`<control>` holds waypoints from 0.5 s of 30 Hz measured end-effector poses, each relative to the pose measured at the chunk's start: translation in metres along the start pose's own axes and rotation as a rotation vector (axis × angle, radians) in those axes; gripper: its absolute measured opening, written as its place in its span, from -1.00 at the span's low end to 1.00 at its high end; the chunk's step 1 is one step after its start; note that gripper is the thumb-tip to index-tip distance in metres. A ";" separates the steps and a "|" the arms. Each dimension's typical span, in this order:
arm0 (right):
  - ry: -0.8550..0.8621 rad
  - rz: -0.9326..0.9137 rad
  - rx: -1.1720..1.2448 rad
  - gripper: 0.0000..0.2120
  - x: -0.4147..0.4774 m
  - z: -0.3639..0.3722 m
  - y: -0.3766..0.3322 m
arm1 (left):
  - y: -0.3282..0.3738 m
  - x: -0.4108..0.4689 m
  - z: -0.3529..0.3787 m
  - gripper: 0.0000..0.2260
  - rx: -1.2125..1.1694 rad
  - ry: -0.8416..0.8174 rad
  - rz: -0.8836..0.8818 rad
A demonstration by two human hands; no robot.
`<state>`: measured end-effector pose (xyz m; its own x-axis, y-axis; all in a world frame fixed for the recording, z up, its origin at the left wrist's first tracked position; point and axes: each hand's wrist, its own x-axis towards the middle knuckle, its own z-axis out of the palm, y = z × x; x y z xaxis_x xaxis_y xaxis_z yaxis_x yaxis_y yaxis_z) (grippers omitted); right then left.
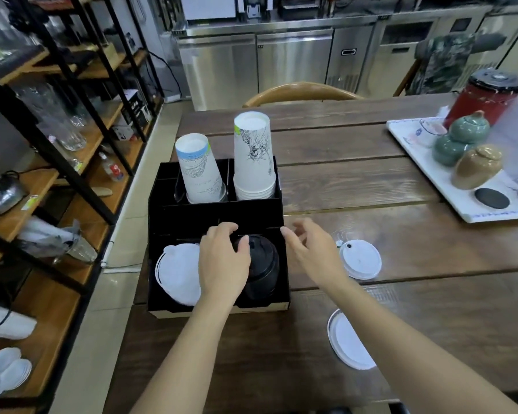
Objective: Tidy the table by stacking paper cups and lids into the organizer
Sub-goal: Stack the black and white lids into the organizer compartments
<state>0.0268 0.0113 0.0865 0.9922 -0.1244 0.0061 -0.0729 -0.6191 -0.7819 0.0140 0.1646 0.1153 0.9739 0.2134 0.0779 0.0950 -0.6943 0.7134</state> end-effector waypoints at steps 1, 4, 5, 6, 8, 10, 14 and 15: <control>0.042 0.040 0.002 -0.64 0.000 -0.006 0.008 | 0.008 -0.003 0.004 -0.75 -0.035 0.013 0.068; 0.110 0.196 -0.004 -0.63 0.000 -0.023 0.036 | 0.035 -0.017 0.025 -0.77 -0.095 -0.066 0.258; 0.124 0.238 -0.005 -0.61 -0.001 -0.028 0.046 | 0.042 -0.022 0.036 -0.76 -0.107 -0.145 0.282; 0.133 0.278 -0.012 -0.59 -0.003 -0.034 0.053 | 0.047 -0.025 0.049 -0.75 -0.123 -0.235 0.281; 0.118 0.357 -0.015 -0.55 -0.009 -0.045 0.070 | 0.054 -0.029 0.075 -0.70 -0.151 -0.422 0.219; 0.072 0.438 -0.002 -0.48 -0.016 -0.053 0.084 | 0.062 -0.032 0.094 -0.65 -0.180 -0.583 0.108; 0.016 0.519 0.110 -0.50 -0.025 -0.066 0.109 | 0.073 -0.031 0.123 -0.61 -0.326 -0.851 -0.086; 0.000 0.526 0.156 -0.60 -0.027 -0.068 0.113 | 0.072 -0.030 0.131 -0.61 -0.322 -0.895 -0.110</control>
<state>-0.0152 -0.1084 0.0406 0.8260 -0.3861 -0.4106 -0.5432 -0.3511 -0.7626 0.0187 0.0182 0.0729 0.7725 -0.4311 -0.4663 0.2636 -0.4504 0.8530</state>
